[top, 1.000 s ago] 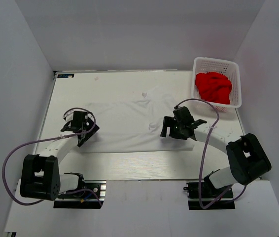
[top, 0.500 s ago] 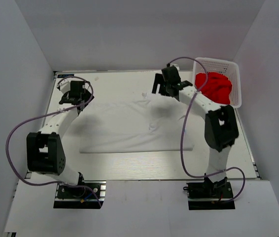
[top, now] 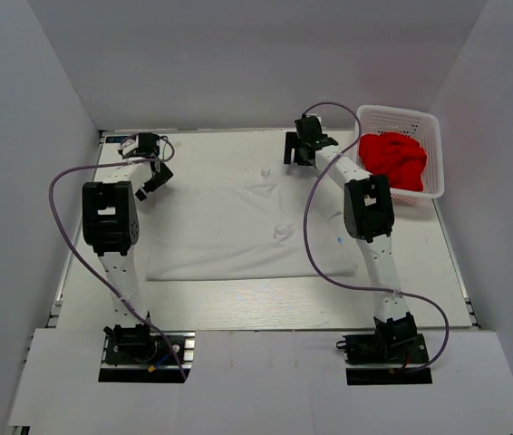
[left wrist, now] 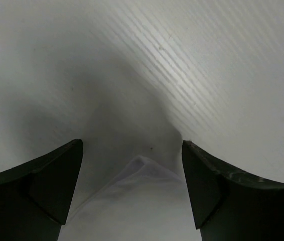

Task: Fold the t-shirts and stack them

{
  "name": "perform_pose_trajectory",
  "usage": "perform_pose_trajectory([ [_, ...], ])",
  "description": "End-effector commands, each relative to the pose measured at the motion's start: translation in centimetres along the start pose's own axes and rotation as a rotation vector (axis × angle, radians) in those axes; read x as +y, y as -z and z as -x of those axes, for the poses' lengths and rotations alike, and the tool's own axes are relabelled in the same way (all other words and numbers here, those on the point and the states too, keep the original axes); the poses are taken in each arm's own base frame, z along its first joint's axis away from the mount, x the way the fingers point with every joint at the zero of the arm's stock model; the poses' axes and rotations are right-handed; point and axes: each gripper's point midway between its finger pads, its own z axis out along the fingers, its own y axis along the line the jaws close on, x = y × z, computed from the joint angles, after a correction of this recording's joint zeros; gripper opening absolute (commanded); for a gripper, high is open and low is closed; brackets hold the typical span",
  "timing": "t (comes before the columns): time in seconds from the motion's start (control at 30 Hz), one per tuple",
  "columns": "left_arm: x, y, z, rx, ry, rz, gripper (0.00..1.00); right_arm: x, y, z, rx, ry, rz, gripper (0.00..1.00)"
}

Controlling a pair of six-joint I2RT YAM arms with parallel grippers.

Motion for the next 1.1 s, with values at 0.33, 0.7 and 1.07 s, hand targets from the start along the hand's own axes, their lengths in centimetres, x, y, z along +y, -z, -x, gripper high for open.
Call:
perform_pose_trajectory([
  [0.33, 0.8, 0.3, -4.8, 0.135, -0.028, -0.052, 0.09, 1.6, -1.9, -1.8, 0.046, 0.061, 0.099, 0.60],
  [0.7, -1.1, 3.1, -1.4, 0.039, -0.032, -0.145, 0.00, 3.2, 2.6, 0.7, -0.046, 0.120, 0.159, 0.00],
  [1.07, 0.7, 8.7, -0.6, -0.042, -0.013, -0.215, 0.00, 2.7, 12.5, 2.4, -0.257, 0.093, 0.235, 0.00],
])
